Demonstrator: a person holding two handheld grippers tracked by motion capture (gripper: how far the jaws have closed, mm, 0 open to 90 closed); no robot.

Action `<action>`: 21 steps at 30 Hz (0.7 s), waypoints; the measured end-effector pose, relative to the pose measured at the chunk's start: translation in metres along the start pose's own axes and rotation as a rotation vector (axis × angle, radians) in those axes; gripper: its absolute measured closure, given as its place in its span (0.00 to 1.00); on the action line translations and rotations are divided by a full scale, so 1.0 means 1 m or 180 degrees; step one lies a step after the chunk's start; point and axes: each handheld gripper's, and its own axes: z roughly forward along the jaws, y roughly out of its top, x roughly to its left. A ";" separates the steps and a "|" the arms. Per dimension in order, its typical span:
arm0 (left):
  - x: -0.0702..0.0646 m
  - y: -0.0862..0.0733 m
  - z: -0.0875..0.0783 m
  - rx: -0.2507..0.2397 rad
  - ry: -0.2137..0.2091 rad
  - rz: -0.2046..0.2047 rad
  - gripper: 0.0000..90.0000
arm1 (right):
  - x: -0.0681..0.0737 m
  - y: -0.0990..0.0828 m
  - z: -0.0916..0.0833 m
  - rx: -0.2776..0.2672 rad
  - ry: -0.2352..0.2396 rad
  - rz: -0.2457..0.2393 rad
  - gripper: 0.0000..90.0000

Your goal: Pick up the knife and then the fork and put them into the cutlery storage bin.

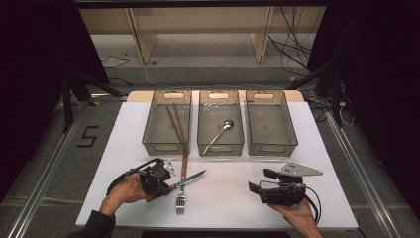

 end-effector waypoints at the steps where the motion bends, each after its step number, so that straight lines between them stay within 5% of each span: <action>1: 0.000 0.000 -0.001 -0.0030 -0.0020 -0.0034 0.84 | 0.000 0.000 0.000 0.0000 0.0000 0.0001 0.25; 12: -0.002 0.005 -0.009 -0.0184 -0.0024 -0.0038 0.84 | 0.000 0.000 -0.001 -0.0008 0.0002 0.0006 0.25; 21: -0.002 0.011 -0.020 -0.0567 -0.0043 -0.0220 0.84 | 0.000 0.000 -0.001 -0.0031 -0.0003 0.0004 0.25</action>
